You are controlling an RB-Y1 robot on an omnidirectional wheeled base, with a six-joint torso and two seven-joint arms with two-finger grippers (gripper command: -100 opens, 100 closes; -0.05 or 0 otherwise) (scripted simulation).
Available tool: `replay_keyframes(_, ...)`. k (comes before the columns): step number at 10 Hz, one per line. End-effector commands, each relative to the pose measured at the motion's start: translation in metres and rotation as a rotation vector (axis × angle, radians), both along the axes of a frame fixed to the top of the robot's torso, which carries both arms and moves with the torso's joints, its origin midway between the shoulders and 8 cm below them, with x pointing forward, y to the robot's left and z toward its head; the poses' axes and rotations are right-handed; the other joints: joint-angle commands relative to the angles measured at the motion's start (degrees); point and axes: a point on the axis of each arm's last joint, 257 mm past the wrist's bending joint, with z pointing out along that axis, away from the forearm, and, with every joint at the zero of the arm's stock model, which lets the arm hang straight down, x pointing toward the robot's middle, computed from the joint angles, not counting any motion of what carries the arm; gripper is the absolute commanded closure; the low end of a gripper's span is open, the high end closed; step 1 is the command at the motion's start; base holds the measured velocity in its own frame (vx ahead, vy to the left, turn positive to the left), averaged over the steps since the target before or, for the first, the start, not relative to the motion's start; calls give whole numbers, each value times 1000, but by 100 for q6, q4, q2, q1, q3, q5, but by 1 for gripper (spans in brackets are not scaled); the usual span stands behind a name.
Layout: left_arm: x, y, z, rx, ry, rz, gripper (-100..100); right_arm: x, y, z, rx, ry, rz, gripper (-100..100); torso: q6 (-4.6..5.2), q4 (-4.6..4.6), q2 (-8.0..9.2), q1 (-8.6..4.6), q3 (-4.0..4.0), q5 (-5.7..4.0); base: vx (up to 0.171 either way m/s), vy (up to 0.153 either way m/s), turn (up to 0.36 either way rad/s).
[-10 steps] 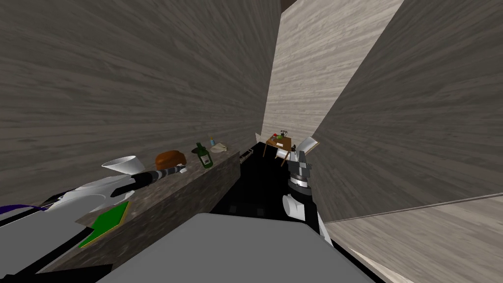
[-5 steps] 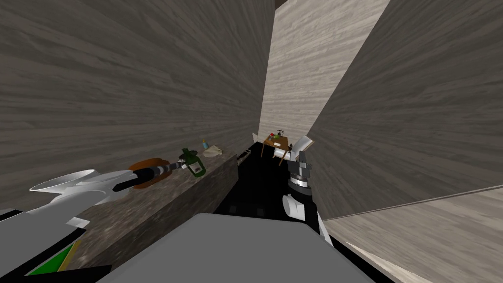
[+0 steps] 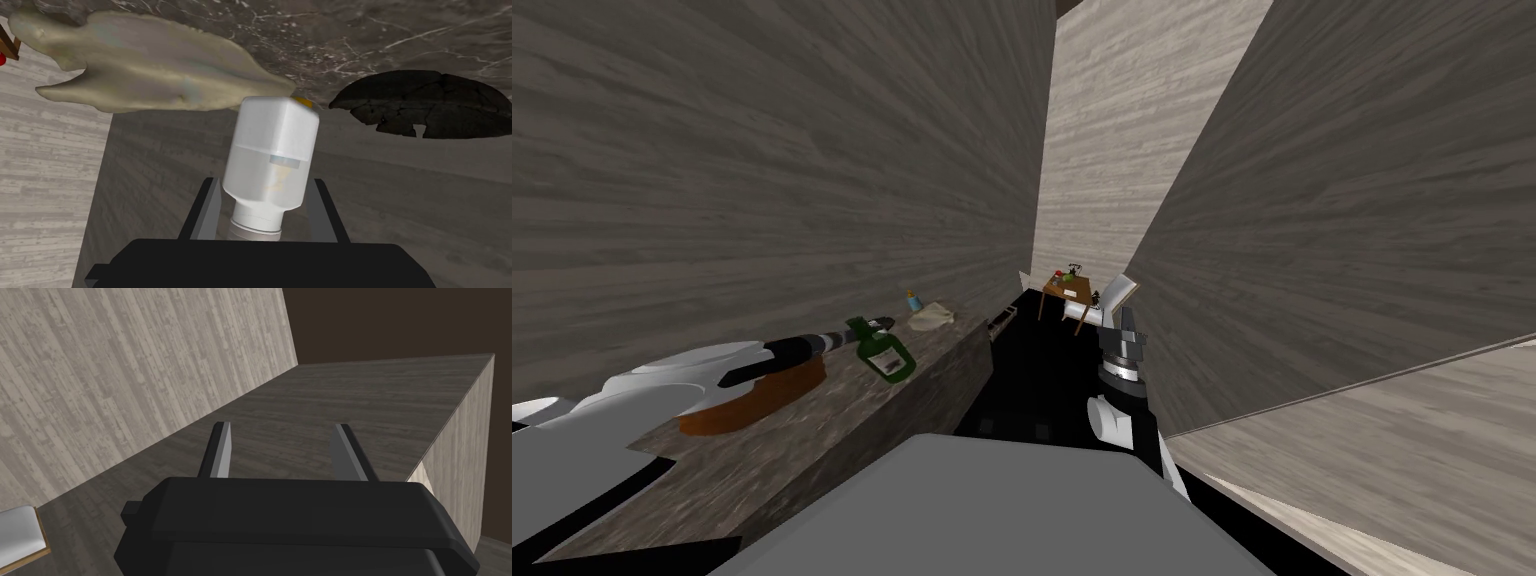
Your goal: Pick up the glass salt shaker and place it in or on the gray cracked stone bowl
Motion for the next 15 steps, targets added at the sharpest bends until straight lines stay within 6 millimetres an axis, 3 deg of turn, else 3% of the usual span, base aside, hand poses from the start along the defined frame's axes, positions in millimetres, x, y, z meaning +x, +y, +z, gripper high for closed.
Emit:
replay_keyframes(1,-7,12,9,-2,9,28,100,0,0,0,0,0,0,0,0,0,0,0,0,0,122,97,-97)
replay_keyframes(6,-27,38,27,-14,36,91,100,0,0,0,0,0,0,0,-10,4,21,7,12,2,94,90,-80)
replay_keyframes(12,-43,52,32,-22,58,133,100,0,0,0,0,0,0,0,-22,8,48,-13,26,3,45,42,-14)
replay_keyframes(15,-74,75,32,-26,104,209,100,0,0,0,0,0,0,0,-40,12,66,-2,37,2,22,71,48)
